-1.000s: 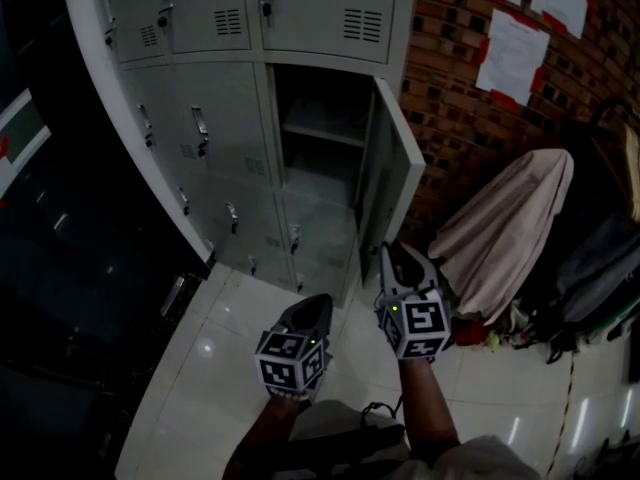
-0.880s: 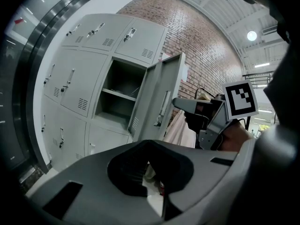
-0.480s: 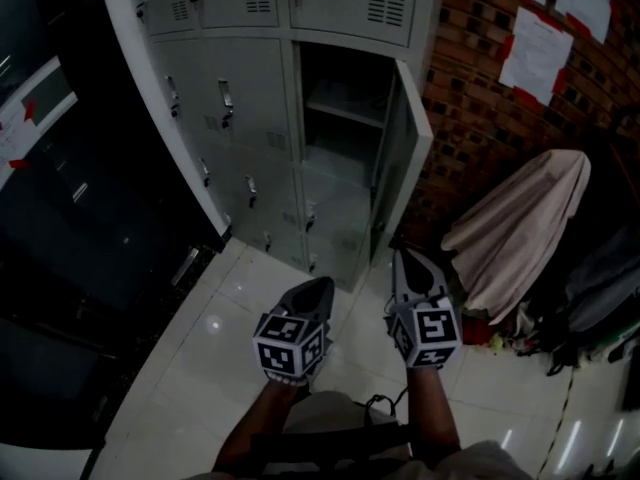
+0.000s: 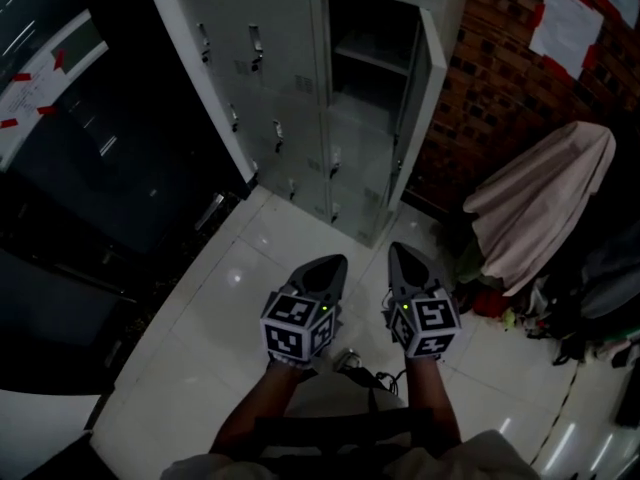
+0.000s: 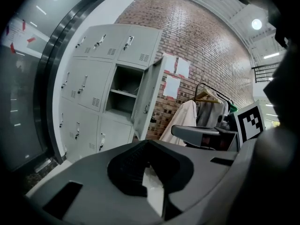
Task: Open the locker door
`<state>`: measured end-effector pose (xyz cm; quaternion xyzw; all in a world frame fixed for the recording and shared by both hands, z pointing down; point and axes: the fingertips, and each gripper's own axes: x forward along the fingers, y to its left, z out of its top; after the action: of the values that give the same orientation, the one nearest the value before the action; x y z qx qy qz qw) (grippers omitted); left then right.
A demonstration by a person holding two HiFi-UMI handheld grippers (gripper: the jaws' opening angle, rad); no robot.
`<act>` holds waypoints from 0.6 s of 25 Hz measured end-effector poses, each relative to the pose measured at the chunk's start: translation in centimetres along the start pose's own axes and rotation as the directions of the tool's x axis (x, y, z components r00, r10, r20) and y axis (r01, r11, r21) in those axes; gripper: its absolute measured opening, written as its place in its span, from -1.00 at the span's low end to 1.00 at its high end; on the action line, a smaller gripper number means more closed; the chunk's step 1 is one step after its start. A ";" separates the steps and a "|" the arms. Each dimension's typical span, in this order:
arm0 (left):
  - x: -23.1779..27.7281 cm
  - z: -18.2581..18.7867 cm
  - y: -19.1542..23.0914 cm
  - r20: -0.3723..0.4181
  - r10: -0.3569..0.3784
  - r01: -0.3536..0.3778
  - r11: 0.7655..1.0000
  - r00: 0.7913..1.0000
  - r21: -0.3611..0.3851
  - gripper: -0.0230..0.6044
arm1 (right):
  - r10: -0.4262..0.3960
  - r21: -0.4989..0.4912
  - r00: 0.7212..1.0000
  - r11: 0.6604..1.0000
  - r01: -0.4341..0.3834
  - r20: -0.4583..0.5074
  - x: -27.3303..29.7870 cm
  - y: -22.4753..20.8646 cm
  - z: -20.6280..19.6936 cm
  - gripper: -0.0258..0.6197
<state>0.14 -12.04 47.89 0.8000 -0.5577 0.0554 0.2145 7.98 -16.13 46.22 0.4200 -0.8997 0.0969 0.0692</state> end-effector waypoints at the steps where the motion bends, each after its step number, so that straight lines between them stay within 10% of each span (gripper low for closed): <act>1: -0.4 -0.1 -0.1 -0.002 -0.005 0.005 1.000 1.000 0.003 -0.95 | 0.011 0.007 1.000 1.000 -0.011 -0.002 -0.3 0.8 -0.2 -0.91; 15: -3.9 1.7 -1.7 0.043 -0.142 0.140 0.989 0.989 0.036 -0.95 | -0.068 -0.021 0.997 0.997 0.069 0.036 -4.3 5.5 1.8 -0.91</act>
<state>-0.02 -8.90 44.63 0.8418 -0.5034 0.0310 0.1921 6.40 -9.95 42.93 0.4516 -0.8868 0.0769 0.0614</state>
